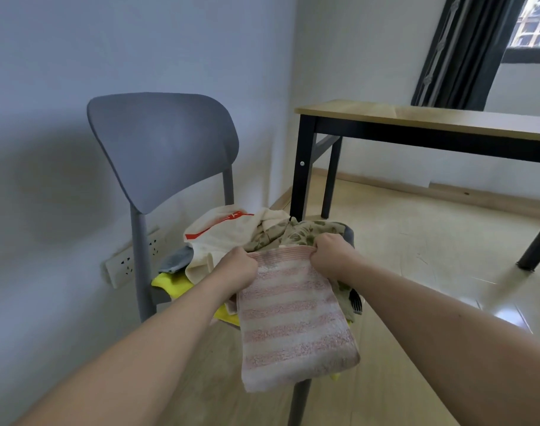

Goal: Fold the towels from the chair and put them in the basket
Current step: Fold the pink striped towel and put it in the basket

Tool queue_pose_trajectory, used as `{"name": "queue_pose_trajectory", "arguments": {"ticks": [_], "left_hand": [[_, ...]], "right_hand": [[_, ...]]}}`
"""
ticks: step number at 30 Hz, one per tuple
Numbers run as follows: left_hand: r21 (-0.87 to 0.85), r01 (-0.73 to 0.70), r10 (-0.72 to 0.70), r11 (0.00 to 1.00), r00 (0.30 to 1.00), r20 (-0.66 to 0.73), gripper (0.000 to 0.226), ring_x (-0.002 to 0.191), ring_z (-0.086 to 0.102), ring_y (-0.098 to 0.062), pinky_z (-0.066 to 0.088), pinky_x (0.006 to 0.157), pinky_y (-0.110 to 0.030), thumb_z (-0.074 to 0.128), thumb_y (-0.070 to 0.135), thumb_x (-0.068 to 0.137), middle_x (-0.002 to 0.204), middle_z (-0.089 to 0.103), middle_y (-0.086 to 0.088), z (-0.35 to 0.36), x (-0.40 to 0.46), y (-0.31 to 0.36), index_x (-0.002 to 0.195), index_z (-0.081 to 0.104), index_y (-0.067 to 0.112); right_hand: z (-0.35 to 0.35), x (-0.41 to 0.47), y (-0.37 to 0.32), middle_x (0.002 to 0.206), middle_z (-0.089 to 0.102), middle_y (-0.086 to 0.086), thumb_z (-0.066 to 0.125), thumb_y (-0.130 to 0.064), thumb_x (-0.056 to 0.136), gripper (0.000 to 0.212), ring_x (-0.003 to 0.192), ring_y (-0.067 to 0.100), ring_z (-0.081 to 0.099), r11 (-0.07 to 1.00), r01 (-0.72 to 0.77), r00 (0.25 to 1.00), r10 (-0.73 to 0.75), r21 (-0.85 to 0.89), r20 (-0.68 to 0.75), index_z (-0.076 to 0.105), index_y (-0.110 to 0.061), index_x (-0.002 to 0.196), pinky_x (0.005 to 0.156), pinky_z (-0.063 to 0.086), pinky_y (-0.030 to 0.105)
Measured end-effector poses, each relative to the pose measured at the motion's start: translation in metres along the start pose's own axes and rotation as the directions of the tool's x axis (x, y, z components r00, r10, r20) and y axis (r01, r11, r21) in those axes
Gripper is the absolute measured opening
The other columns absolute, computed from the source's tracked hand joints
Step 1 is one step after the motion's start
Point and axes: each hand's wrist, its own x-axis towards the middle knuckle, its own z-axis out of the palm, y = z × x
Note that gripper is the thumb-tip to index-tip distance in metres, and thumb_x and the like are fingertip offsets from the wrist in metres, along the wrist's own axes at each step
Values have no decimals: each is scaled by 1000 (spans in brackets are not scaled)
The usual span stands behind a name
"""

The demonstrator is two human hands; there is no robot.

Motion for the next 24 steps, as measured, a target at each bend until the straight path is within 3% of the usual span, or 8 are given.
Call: {"name": "queue_pose_trajectory", "arguments": {"ticks": [3,6,10,12,14,16,20,24], "left_hand": [[-32,-8,8,999,1000,-4,27,60,38,-14,30,52,-27,35,5,94,70,42,-2,-1,9,0,69,42,14],[-60,-48,50,997,998,43,33,56,32,-14,23,48,-27,34,1,91,62,35,-1,-2,13,-2,61,34,16],[-64,-43,51,997,991,122,4,69,44,-19,33,58,-29,53,5,83,78,48,-6,-9,10,-6,80,51,9],[-60,-39,47,997,987,151,16,79,49,-19,39,65,-31,57,8,82,90,53,-7,-14,7,-7,98,56,8],[-84,-62,76,995,983,170,15,77,49,-18,40,64,-30,57,8,84,90,54,-6,-19,3,-5,98,55,11],[-117,-71,93,991,976,196,11,76,49,-18,40,61,-28,56,6,86,88,53,-7,-26,-4,0,94,53,12],[-101,-99,127,990,941,314,14,79,49,-20,41,61,-27,54,0,84,88,52,-8,-46,-24,12,86,51,14],[166,-220,126,961,888,442,16,75,44,-18,36,53,-23,55,2,84,86,50,-5,-69,-58,37,88,56,17]], "right_hand": [[2,7,5,85,55,3,43,-12,91,15,75,17,50,996,22,1000,-24,89,16,56,-11,83,55,37,22],[0,8,10,73,49,0,45,-17,92,22,65,13,44,959,4,996,-29,285,83,52,-15,72,55,35,22],[0,4,17,78,52,3,51,-25,91,19,72,17,48,855,-82,985,-9,512,173,56,-17,75,68,41,30],[-2,-1,19,87,53,8,52,-23,90,14,79,22,50,815,-82,984,-24,573,175,58,-13,82,75,44,35],[-7,-7,20,93,53,12,52,-20,92,12,84,26,51,787,-65,985,-47,613,165,58,-10,89,81,49,42],[-18,-15,18,100,58,17,52,-18,93,12,91,32,58,783,-38,985,-75,621,155,59,-8,93,93,51,47],[-48,-38,9,108,63,13,53,-11,93,12,94,26,62,784,54,979,-164,618,123,62,-15,100,89,55,39],[-84,-68,-1,106,65,4,53,-11,94,27,95,23,64,922,216,953,-271,321,136,62,-15,118,87,56,37]]}}
